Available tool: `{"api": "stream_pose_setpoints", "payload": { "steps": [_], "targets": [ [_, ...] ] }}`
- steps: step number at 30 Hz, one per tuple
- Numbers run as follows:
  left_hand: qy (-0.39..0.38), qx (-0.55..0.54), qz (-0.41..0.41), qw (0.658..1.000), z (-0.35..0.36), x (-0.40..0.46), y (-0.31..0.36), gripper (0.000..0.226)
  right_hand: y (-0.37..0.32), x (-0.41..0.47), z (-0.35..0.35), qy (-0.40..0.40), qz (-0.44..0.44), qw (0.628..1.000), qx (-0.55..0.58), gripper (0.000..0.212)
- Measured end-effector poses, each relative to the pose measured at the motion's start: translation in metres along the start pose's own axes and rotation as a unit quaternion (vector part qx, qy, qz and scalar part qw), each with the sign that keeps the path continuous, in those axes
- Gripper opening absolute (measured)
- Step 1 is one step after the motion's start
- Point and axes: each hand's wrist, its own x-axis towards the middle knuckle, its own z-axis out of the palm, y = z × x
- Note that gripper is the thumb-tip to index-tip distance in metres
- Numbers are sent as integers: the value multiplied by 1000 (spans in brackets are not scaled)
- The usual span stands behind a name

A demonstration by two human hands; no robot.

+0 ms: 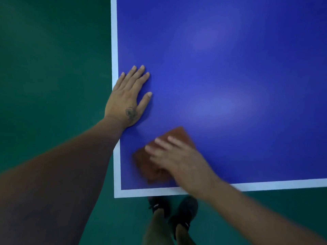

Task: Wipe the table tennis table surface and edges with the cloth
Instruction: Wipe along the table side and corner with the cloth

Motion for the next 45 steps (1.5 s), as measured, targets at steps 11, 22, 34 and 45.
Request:
{"api": "stream_pose_setpoints", "payload": {
  "steps": [11, 22, 34, 45],
  "targets": [
    [-2, -4, -9, 1000, 2, 0, -1, 58, 166, 20, -45, -30, 172, 983, -59, 52],
    [-2, -5, -7, 1000, 2, 0, 1, 59, -17, -60, 13, -7, 153, 988, 27, 63],
    [-1, -9, -14, 1000, 2, -1, 4, 59, 82, -56, -65, 175, 254, 951, 29, 38],
    [-5, -7, -13, 1000, -1, -2, 4, 58, 93, -98, -24, 84, 389, 912, -98, 67]
  ]
}}
